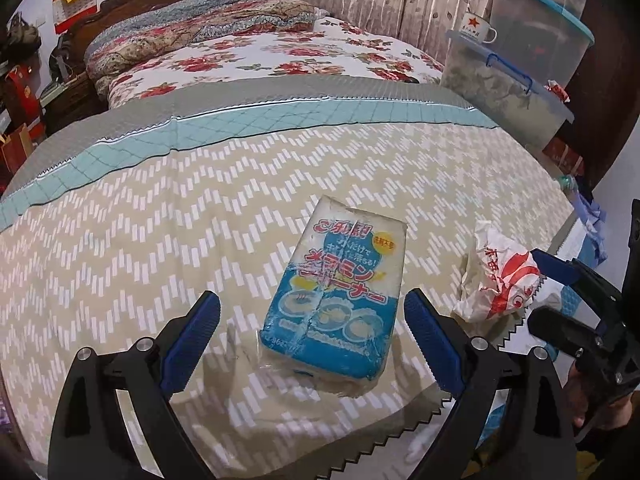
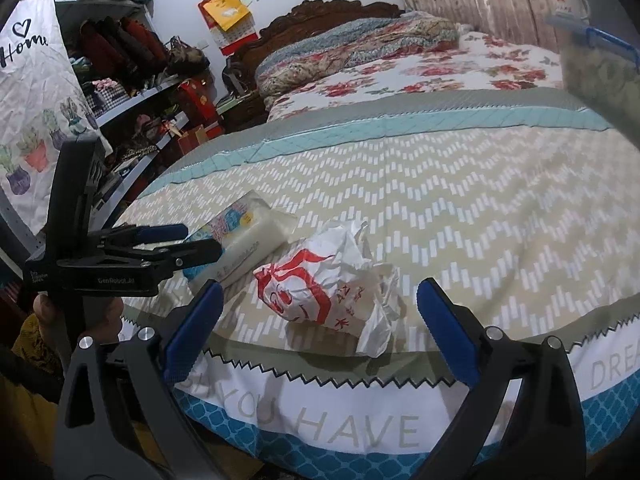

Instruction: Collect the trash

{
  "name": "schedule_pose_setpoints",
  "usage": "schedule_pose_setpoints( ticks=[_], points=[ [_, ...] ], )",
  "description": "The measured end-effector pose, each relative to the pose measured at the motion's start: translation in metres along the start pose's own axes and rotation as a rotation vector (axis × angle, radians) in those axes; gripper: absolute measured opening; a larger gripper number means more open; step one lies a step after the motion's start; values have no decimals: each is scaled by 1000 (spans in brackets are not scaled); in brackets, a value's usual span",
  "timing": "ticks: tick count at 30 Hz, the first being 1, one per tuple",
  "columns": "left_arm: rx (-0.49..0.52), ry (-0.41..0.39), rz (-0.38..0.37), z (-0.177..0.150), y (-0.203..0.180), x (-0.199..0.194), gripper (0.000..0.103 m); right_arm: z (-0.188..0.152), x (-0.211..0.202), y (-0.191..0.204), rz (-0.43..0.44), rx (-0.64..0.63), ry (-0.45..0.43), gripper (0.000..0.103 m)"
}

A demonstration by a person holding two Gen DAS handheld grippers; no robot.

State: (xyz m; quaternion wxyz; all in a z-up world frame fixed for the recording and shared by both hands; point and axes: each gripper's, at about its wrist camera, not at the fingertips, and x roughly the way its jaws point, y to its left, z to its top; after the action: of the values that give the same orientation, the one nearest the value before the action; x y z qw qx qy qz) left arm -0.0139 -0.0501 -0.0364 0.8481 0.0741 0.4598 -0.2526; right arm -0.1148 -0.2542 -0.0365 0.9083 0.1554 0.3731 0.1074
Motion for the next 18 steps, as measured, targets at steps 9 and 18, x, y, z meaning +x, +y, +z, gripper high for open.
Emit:
schedule_pose_setpoints(
  ticks=[9, 18],
  points=[
    [43, 16, 19, 0, -14, 8, 89, 0, 10, -7, 24, 45, 23, 96],
    [55, 24, 39, -4, -14, 13, 85, 0, 19, -23, 75, 174, 40, 96]
  ],
)
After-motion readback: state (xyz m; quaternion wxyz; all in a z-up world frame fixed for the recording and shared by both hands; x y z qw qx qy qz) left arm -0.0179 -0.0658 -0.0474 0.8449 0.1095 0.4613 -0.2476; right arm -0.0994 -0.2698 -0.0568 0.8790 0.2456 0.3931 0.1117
